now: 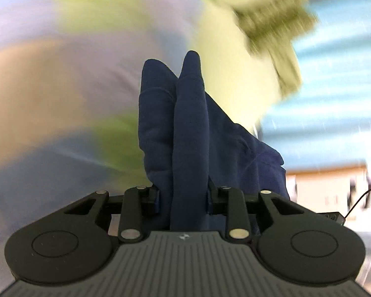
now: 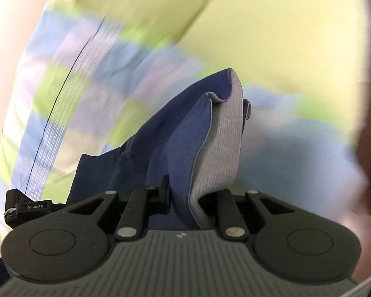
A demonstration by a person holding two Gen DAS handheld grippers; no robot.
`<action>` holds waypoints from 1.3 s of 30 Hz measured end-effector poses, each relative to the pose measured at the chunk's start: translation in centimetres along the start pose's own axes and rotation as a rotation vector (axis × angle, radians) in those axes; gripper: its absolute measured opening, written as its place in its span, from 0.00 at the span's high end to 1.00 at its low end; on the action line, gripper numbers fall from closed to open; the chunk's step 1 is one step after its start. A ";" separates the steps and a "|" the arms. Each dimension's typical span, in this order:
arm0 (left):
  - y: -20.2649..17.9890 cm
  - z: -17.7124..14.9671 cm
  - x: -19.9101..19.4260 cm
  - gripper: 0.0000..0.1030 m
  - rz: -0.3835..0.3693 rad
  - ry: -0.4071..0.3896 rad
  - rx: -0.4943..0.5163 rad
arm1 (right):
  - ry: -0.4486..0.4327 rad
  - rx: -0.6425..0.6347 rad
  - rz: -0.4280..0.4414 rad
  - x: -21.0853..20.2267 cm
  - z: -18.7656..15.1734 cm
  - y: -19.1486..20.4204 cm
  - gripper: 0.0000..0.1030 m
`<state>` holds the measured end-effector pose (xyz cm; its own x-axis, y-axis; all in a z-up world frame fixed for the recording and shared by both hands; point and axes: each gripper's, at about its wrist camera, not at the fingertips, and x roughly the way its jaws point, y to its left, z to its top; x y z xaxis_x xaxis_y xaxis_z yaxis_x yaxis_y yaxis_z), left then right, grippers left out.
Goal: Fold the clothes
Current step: 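Lift the folded bundle with both grippers and carry it to the white chair seat, then lower the bundle onto the chair seat and open both grippers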
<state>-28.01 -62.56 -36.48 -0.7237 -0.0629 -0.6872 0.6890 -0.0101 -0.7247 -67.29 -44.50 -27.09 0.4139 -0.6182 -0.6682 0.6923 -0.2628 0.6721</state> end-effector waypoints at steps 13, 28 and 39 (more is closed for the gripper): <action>-27.9 -11.4 35.6 0.65 -0.128 0.417 0.341 | -0.431 0.353 -0.361 -32.4 -6.1 -29.3 0.86; -29.7 -13.1 48.8 0.60 0.044 0.414 0.445 | -0.458 0.540 -0.349 -28.2 -5.9 -48.5 0.75; -32.3 -11.8 41.9 0.54 0.152 0.298 0.534 | -0.446 0.310 -0.732 -30.0 -7.5 -43.7 0.66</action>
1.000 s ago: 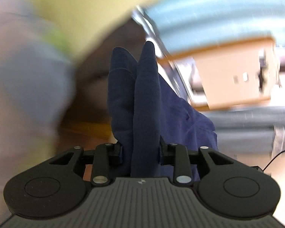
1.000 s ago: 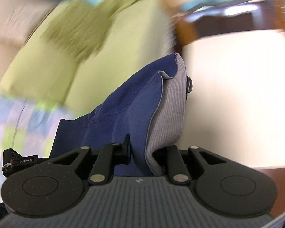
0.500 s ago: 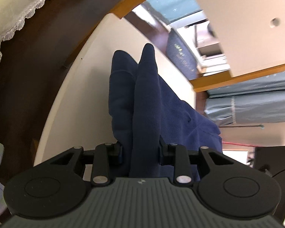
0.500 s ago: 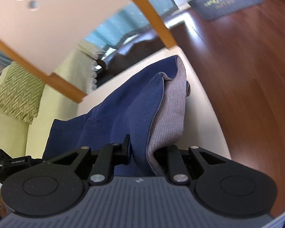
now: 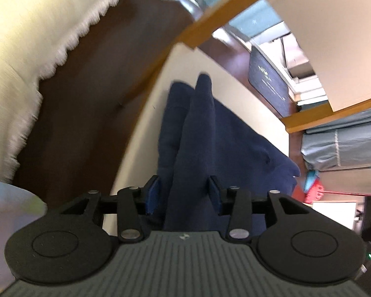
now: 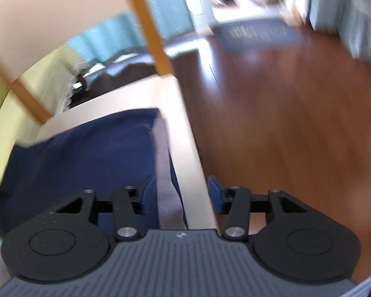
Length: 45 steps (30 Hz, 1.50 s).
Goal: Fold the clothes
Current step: 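Lower the bundle onto the chair seat and open both grippers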
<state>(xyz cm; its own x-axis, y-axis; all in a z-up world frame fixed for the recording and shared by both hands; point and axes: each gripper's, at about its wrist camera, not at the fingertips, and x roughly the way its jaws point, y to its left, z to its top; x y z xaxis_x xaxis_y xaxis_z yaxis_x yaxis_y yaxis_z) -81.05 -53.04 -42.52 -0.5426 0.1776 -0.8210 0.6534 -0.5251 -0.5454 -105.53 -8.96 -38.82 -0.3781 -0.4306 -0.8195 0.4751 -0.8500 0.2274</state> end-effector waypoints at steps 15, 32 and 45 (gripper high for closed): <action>-4.1 -4.0 4.3 0.56 -0.018 -0.021 0.174 | 0.048 -0.401 0.114 6.8 -1.9 8.9 0.77; -8.5 -0.3 4.2 0.58 -0.012 -0.109 0.284 | -0.102 -0.387 0.125 5.3 1.8 10.0 0.78; -9.7 -0.3 3.6 0.56 0.151 -0.175 0.286 | -0.136 -0.276 0.106 7.6 4.1 10.2 0.85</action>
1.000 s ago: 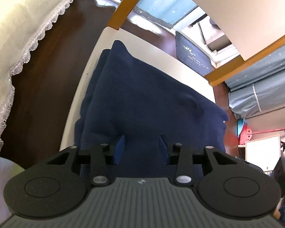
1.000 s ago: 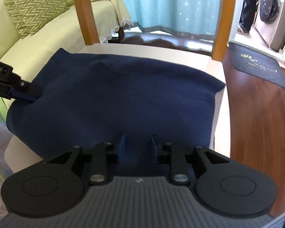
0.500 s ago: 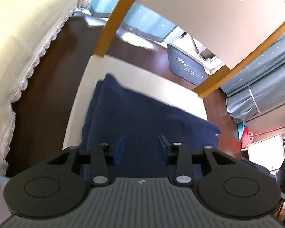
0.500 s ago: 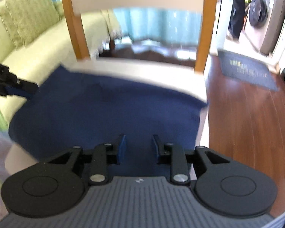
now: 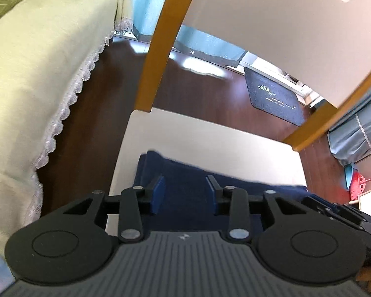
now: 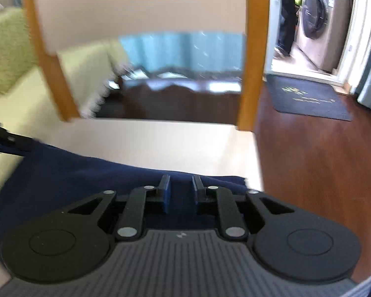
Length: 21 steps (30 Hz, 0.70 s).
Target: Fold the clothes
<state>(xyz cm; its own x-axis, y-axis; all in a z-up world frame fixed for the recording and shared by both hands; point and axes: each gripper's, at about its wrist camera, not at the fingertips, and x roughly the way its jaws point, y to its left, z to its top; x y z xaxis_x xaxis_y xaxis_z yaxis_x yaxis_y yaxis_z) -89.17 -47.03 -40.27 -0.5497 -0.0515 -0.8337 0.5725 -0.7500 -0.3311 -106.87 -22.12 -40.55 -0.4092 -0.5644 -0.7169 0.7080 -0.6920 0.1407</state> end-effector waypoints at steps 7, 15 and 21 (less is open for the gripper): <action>-2.4 -1.3 1.3 0.55 0.147 0.034 0.111 | 0.067 -0.038 -0.013 2.4 -3.1 2.2 0.79; -6.6 -3.7 -3.5 0.34 0.232 0.029 0.173 | 0.007 0.144 -0.129 -5.2 -5.2 2.4 0.56; -7.8 -8.5 -6.6 0.25 0.229 0.034 0.203 | -0.025 0.204 -0.148 -10.0 -9.3 4.6 0.41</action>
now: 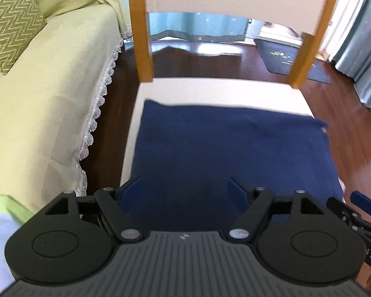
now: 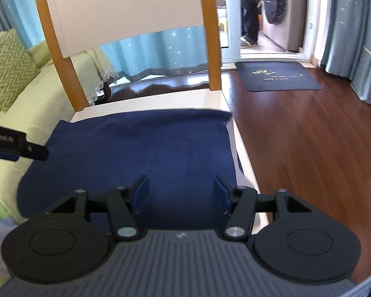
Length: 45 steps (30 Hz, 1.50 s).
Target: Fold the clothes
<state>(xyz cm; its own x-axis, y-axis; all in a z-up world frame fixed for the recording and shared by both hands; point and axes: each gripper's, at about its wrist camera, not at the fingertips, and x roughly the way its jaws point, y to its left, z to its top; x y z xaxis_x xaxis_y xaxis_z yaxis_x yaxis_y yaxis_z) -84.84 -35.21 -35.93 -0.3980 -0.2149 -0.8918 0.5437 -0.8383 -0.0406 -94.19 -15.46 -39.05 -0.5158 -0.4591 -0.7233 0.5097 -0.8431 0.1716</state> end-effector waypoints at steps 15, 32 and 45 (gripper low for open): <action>0.9 -11.6 -15.1 0.24 0.061 -0.051 -0.023 | -0.136 0.046 0.020 -17.7 -6.1 3.3 0.08; 0.8 -22.4 -37.2 0.16 -0.011 -0.105 -0.032 | -0.161 -0.014 0.044 -40.0 -10.4 6.1 0.01; 0.0 -23.7 -42.4 0.15 0.030 -0.168 0.002 | -0.204 -0.041 0.049 -46.3 -10.1 6.3 0.01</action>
<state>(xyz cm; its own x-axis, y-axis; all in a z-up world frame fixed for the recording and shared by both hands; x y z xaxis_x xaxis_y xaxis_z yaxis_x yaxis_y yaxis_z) -50.51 -14.22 -8.78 -0.4995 -0.3204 -0.8049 0.5557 -0.8312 -0.0140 -60.09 3.31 -11.21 -0.6163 -0.5500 -0.5636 0.5633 -0.8080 0.1726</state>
